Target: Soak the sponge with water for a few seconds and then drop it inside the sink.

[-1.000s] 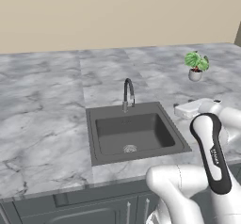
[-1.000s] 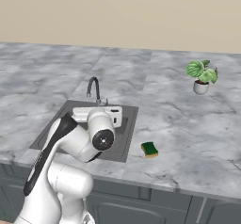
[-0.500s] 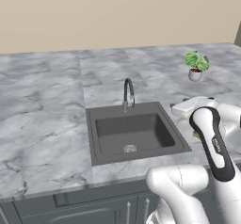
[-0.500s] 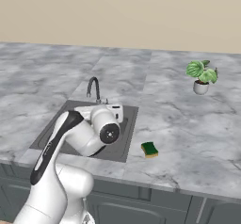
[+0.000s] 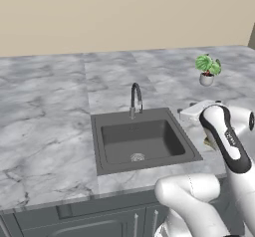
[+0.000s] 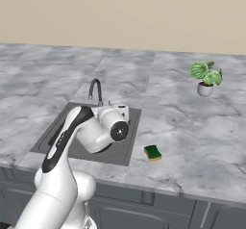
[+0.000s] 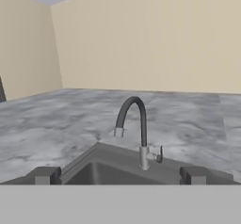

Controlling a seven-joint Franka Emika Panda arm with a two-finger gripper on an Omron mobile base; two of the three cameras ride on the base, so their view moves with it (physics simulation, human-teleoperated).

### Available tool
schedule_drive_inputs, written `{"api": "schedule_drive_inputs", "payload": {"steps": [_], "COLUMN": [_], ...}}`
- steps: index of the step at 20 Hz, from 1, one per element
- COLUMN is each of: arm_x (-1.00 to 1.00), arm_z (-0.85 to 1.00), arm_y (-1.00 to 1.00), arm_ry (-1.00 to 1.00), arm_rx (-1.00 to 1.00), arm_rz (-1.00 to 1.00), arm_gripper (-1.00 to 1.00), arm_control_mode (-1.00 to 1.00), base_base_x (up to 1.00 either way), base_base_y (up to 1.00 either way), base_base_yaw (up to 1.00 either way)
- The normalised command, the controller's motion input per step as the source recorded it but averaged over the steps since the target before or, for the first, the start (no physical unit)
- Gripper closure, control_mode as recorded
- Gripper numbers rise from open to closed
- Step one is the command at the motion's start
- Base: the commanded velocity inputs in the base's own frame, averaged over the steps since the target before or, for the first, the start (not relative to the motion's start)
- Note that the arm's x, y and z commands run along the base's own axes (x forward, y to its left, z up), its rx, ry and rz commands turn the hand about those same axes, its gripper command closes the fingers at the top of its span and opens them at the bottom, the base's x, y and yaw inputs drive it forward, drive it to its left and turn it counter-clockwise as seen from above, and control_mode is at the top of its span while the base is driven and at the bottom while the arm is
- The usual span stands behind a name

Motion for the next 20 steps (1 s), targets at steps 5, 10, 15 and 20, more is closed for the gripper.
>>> {"api": "schedule_drive_inputs", "payload": {"steps": [5, 10, 15, 20], "arm_x": [0.23, 0.29, 0.34, 0.43], "arm_z": [-0.22, -0.28, -0.30, -0.20], "arm_y": [0.22, 0.18, 0.07, 0.01], "arm_ry": [0.00, 0.00, 0.00, 0.00], "arm_rx": [0.00, 0.00, 0.00, 0.00], "arm_rz": [0.00, 0.00, 0.00, 0.00], "arm_gripper": [-1.00, -1.00, -1.00, -1.00], "arm_control_mode": [-1.00, -1.00, -1.00, -1.00], "base_base_x": [0.00, 0.00, 0.00, 0.00], "base_base_y": [0.00, 0.00, 0.00, 0.00], "base_base_yaw": [0.00, 0.00, 0.00, 0.00]}}
